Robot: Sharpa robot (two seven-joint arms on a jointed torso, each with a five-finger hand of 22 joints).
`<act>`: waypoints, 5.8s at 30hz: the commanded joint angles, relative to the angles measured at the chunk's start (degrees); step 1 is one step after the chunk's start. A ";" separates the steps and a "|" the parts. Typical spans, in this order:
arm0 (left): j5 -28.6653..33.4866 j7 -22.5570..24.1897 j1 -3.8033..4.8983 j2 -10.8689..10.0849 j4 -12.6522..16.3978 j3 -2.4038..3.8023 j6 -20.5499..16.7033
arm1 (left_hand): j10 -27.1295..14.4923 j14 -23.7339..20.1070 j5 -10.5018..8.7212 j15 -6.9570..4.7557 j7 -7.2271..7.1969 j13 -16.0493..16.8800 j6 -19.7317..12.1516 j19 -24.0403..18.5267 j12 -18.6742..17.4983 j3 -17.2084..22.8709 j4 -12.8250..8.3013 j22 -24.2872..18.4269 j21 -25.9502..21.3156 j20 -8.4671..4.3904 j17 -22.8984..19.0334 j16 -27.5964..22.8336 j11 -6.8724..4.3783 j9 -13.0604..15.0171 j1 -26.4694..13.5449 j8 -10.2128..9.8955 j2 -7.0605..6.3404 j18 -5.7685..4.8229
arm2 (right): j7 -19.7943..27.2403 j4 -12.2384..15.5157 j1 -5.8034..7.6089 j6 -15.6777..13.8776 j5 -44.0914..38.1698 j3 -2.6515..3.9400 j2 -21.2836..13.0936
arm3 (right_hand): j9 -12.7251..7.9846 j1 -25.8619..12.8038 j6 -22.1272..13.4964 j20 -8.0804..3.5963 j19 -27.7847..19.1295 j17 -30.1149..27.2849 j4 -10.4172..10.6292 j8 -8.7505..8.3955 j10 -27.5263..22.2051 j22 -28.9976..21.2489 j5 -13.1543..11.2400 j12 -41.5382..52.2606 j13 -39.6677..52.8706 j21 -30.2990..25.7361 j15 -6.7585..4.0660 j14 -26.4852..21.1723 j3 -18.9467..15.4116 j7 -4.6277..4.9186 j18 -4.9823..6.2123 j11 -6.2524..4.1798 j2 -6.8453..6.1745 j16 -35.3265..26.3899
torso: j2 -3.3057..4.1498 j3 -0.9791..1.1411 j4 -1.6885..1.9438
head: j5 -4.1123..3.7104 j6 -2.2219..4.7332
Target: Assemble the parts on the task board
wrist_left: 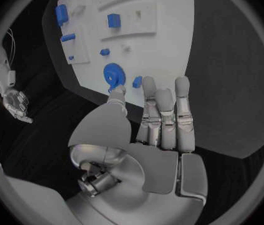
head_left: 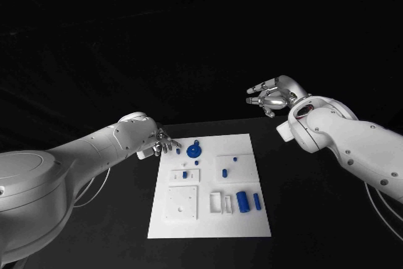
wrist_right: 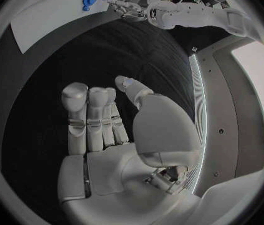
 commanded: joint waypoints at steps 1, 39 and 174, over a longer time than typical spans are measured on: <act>2.15 2.14 -0.09 0.28 -0.13 0.01 1.34 | -0.22 -0.52 -0.41 0.05 0.59 -0.16 -0.09 -0.06 0.28 -0.42 -0.24 1.06 -0.28 0.27 -0.15 0.00 0.14 -3.10 0.06 -1.92 0.76 0.32 | 0.21 0.11 0.02 0.41 -0.40 0.02 0.11 | -0.08 -0.39 0.00 -0.04 -0.21 -0.05 0.25 -0.32 -0.22 5.10 0.35 0.11 -0.07 -0.19 -0.33 0.04 0.06 0.13 1.02 -0.24 -0.10 -0.20 | -0.01 0.06 -0.01 | 0.08 -0.07; 6.70 3.75 -1.34 1.82 -3.69 0.02 -0.66 | -0.55 -0.74 -0.34 0.37 1.47 -0.55 -0.43 -0.11 0.25 0.28 -3.03 1.06 -0.60 0.64 -0.63 0.04 0.54 -14.13 2.49 -3.03 5.13 0.64 | 0.05 0.62 0.32 0.41 -0.38 0.02 0.21 | -0.07 -0.32 0.00 -0.04 -0.18 -0.06 0.35 -0.29 -0.21 5.11 0.36 0.09 -0.10 -0.19 -0.33 0.07 0.11 0.12 1.01 -0.25 -0.09 -0.23 | 0.23 0.25 -0.16 | -0.48 -0.20; 11.83 -1.00 1.74 -15.45 27.97 -0.59 -17.76 | 11.75 8.39 -0.54 -2.72 -2.74 2.95 11.17 3.25 -7.29 37.14 -16.38 1.00 4.98 -2.37 8.76 -4.22 -2.53 9.30 -2.39 -5.53 1.70 0.41 | 0.09 -1.55 0.21 1.63 0.69 -0.01 -0.34 | -0.07 -0.29 0.13 -0.06 -0.13 0.05 0.60 -0.29 -0.21 5.15 0.50 0.16 -0.11 -0.22 -0.35 0.10 0.61 0.11 0.98 -0.27 -0.15 -0.28 | -2.55 -1.81 2.09 | 0.77 -3.23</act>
